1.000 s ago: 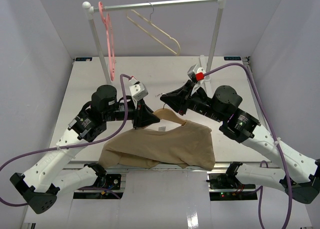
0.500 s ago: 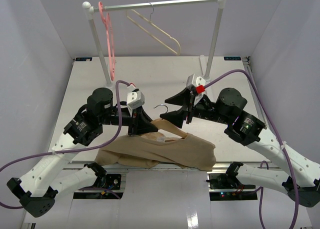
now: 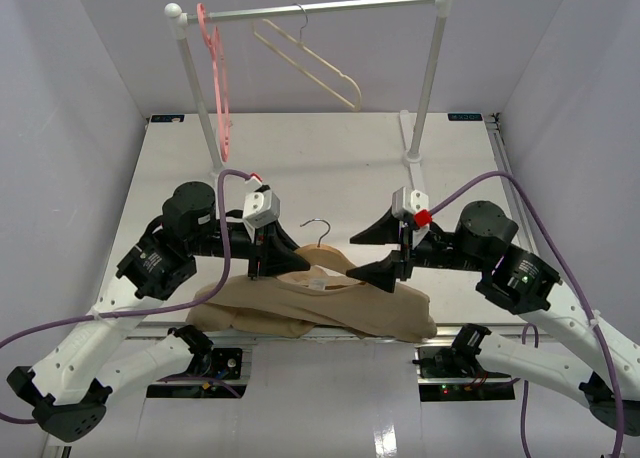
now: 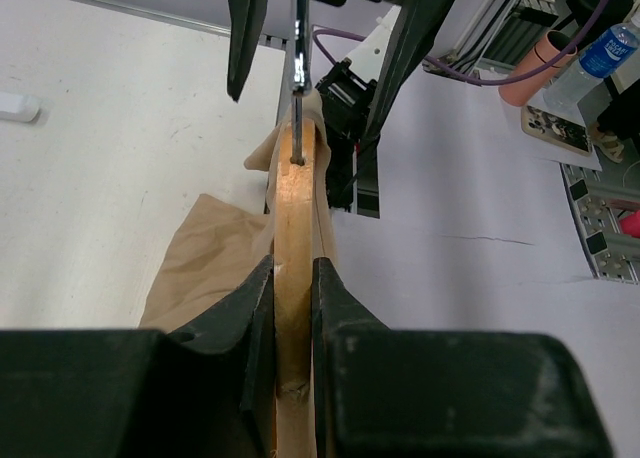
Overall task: Place the t-shirt on the hanger
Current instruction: Place the T-shirt on the hanger, then place the hanger at the clothesline.
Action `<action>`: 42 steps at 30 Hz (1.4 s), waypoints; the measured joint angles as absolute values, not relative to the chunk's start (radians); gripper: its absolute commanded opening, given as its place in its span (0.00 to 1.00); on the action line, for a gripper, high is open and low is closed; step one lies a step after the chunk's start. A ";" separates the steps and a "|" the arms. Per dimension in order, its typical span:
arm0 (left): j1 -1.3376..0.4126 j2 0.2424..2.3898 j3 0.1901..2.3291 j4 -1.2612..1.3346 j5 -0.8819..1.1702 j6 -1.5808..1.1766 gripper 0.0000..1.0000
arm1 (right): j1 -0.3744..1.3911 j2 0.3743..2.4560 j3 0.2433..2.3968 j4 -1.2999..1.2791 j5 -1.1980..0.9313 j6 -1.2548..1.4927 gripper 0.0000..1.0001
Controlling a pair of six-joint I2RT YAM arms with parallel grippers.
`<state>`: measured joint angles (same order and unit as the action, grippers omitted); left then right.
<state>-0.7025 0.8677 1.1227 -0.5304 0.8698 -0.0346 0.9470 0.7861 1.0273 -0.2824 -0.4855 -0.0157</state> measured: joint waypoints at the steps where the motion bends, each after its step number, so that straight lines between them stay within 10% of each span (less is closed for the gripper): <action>1: -0.702 0.868 1.121 -0.528 0.874 -0.035 0.00 | 0.947 0.792 1.023 -0.288 -0.491 -0.020 0.67; 9: -0.702 0.867 1.085 -0.463 0.917 -0.062 0.00 | 0.947 0.851 1.012 -0.294 -0.507 -0.024 0.47; 12: -0.702 0.868 1.069 -0.421 0.920 -0.076 0.00 | 0.949 0.843 0.995 -0.281 -0.526 -0.011 0.08; 17: -0.701 0.876 1.053 -0.364 0.938 -0.078 0.05 | 0.950 0.807 0.956 -0.242 -0.540 0.047 0.08; 19: -0.702 0.887 1.053 -0.347 0.939 -0.093 0.38 | 0.950 0.798 0.951 -0.238 -0.525 0.062 0.08; 21: -0.702 0.901 1.054 -0.326 0.924 -0.114 0.50 | 0.950 0.797 0.952 -0.255 -0.481 0.075 0.08; 36: -0.702 1.019 1.168 -0.341 0.536 -0.187 0.68 | 0.949 0.683 0.936 -0.495 -0.023 0.161 0.08; 42: -0.702 0.976 1.137 -0.319 0.452 -0.238 0.98 | 0.949 0.654 0.935 -0.593 0.174 0.209 0.08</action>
<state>-0.7025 0.9756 1.1369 -0.3191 0.4516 -0.2381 0.9485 0.6539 0.9348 -0.5930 0.1743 0.2088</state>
